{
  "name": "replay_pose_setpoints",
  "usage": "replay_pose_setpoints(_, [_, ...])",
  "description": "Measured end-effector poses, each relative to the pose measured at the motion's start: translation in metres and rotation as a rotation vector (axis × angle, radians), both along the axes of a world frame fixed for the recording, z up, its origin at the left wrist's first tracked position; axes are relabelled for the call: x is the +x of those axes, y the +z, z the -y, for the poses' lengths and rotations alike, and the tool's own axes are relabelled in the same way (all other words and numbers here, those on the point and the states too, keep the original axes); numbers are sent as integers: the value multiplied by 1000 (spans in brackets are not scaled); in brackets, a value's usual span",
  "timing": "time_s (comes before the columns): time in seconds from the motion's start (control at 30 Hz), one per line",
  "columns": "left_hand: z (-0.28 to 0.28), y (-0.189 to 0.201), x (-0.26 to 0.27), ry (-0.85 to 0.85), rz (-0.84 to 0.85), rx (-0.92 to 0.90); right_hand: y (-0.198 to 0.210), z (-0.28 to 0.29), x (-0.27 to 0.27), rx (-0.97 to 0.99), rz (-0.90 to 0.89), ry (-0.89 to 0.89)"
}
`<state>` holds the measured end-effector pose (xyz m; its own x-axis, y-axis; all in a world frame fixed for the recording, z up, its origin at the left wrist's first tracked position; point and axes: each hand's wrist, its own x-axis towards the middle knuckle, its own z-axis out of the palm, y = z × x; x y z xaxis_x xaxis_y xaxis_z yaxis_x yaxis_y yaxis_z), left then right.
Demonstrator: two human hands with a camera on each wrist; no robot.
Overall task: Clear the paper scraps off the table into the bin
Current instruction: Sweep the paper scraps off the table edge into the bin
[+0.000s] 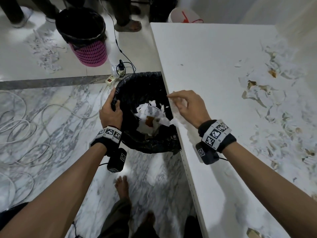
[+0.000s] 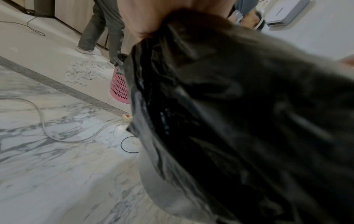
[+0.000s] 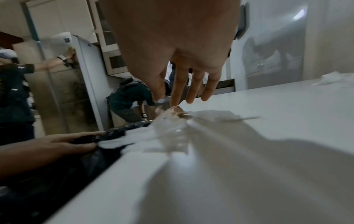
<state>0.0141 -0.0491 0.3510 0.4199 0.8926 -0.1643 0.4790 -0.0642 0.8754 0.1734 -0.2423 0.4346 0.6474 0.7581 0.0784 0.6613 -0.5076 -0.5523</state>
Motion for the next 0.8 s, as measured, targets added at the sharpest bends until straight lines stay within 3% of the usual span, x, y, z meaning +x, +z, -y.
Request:
replay_pose_setpoints(0.1, [13, 2, -9, 28, 12, -1, -3, 2, 20, -159, 67, -97])
replay_pose_setpoints(0.2, [26, 5, -16, 54, 15, 0, -8, 6, 15, -363, 20, -64])
replay_pose_setpoints(0.37, [47, 9, -34, 78, -9, 5, -9, 7, -30, -300, 32, 124])
replay_pose_setpoints(0.47, [60, 11, -46, 73, -33, 6, -5, 24, -29, -200, 39, 85])
replay_pose_setpoints(0.57, [75, 11, -57, 82, -29, 11, -12, 43, -29, -404, 42, -88])
replay_pose_setpoints(0.63, [85, 11, -64, 96, -27, 8, -15, 50, -43, -469, -49, -74])
replay_pose_setpoints(0.73, [98, 14, -74, 97, -45, 6, -5, 56, -68, -183, -144, 69])
replay_pose_setpoints(0.8, [104, 16, -78, 90, -49, 9, 2, 67, -68, -18, -118, 27])
